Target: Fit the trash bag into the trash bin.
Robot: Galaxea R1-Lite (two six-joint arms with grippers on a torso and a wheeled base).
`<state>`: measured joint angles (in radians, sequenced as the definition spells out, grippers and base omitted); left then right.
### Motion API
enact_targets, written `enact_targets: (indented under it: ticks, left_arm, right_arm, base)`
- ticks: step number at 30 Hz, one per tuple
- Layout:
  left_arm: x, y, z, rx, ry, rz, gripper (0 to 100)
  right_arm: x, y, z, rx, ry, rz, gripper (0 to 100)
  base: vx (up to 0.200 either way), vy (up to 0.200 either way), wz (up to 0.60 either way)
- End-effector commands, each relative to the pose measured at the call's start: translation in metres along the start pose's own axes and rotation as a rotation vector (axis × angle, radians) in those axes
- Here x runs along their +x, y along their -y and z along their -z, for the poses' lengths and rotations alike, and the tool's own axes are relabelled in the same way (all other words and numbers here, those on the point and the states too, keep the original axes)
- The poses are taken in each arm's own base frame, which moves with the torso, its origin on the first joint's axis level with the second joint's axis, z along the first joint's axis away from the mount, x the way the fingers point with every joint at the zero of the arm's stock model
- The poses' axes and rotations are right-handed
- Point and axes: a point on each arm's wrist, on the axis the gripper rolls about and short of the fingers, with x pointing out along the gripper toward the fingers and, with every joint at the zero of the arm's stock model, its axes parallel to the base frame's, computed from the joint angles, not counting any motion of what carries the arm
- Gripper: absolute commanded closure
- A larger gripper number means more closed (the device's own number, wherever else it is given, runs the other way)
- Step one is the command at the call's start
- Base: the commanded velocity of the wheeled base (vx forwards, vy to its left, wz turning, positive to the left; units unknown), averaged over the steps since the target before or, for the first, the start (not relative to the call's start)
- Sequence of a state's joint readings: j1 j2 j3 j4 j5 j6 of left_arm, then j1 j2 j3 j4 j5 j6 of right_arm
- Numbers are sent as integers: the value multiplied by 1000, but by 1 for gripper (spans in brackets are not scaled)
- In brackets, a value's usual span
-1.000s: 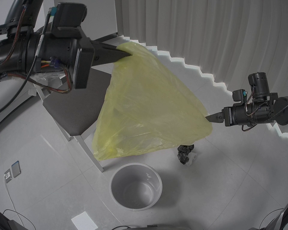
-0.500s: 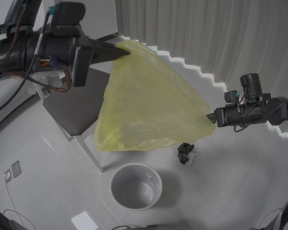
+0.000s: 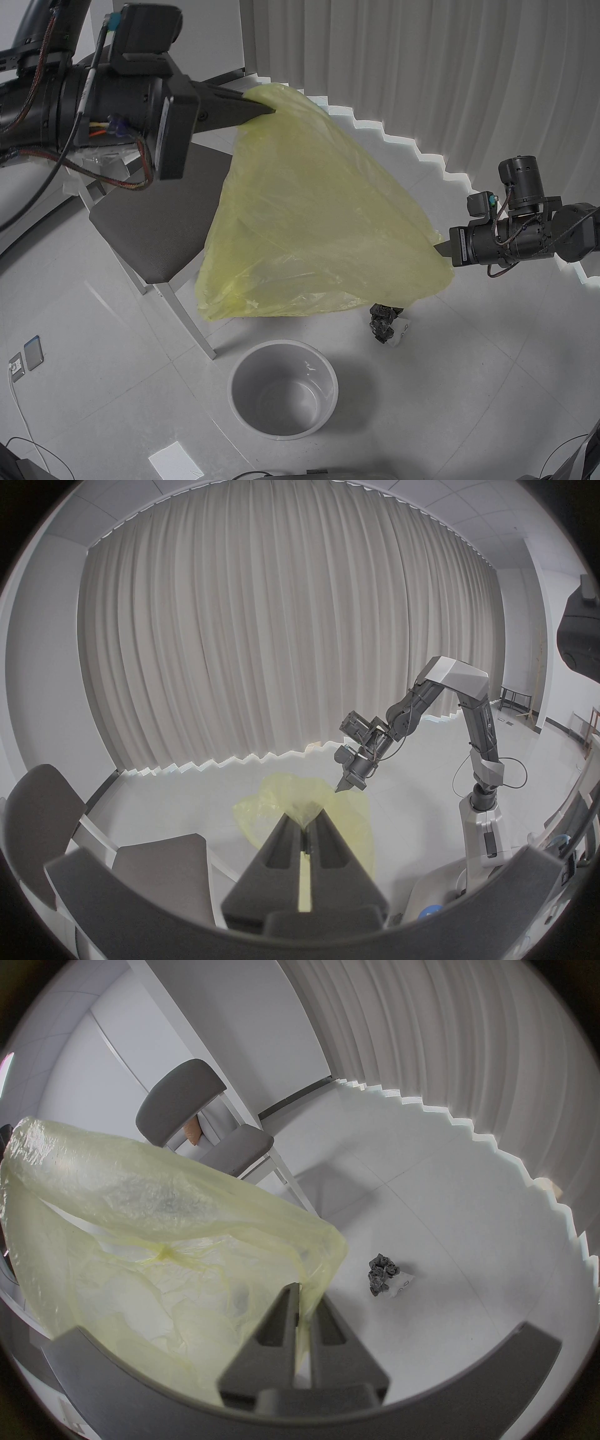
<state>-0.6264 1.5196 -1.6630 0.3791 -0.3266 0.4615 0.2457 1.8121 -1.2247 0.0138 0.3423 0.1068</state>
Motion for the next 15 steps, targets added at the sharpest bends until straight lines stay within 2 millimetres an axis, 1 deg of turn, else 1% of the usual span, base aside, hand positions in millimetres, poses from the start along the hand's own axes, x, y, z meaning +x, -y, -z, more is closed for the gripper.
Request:
enact_targets:
  ticks: [1,3,6,8,10,11,12,13,15]
  left_arm:
    - [2,-1,2,-5,-13,-6,100]
    - [6,-2,5,-18,-31,-21,100]
    - [11,1,3,-50,-73,-123,100]
    - [16,11,-7,-90,-57,-200,100]
    - [21,18,-14,-193,-26,-304,100]
    - [24,22,-15,-253,-24,-359,100]
    - [24,22,-15,-259,-23,-364,100]
    - [28,30,-13,-327,-37,-411,100]
    - [28,33,-11,-355,-47,-426,100]
  right_arm:
    - [-9,-3,-2,-7,15,2,100]
    - [-10,-3,0,-5,9,4,100]
    - [-14,-4,7,0,-3,8,100]
    - [-15,-4,12,5,-14,16,100]
    - [-15,-5,15,4,-20,47,100]
    - [-15,-5,16,4,-22,72,100]
    - [-15,-5,16,6,-21,76,100]
    - [-13,-7,20,4,-31,97,100]
    - [-13,-8,22,6,-38,105,100]
  base:
    - [0,0,0]
    - [0,0,0]
    - [0,0,0]
    - [0,0,0]
    - [0,0,0]
    - [0,0,0]
    - [0,0,0]
    - [0,0,0]
    - [0,0,0]
